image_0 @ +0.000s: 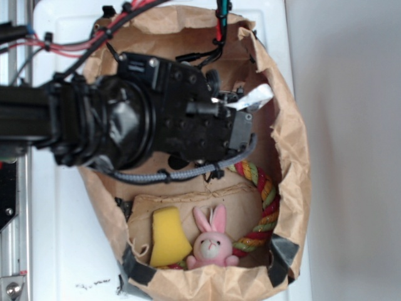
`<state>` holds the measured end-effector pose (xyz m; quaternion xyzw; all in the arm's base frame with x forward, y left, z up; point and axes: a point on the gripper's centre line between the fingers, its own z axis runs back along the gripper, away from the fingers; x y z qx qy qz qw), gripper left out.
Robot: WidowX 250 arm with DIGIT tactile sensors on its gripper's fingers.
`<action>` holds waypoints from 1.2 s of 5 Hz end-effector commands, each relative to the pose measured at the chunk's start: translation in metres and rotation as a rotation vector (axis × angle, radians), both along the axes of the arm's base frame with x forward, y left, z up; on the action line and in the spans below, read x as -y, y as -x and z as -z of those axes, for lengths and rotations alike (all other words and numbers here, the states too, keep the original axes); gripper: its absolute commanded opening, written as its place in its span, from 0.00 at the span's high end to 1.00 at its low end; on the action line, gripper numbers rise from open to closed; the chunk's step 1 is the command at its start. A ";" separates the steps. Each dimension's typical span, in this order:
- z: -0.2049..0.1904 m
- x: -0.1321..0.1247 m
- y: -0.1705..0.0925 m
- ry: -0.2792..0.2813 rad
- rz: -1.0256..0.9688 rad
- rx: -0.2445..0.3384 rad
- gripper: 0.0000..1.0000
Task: Grab the rock.
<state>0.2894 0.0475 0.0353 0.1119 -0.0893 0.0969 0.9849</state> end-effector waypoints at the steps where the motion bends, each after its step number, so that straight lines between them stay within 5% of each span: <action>1: -0.068 -0.016 0.025 0.011 -0.002 0.118 1.00; 2: -0.099 -0.010 0.027 0.002 0.022 0.178 1.00; 5: -0.138 0.004 0.007 0.234 0.130 0.154 1.00; 6: -0.148 0.011 0.003 0.208 0.210 0.138 1.00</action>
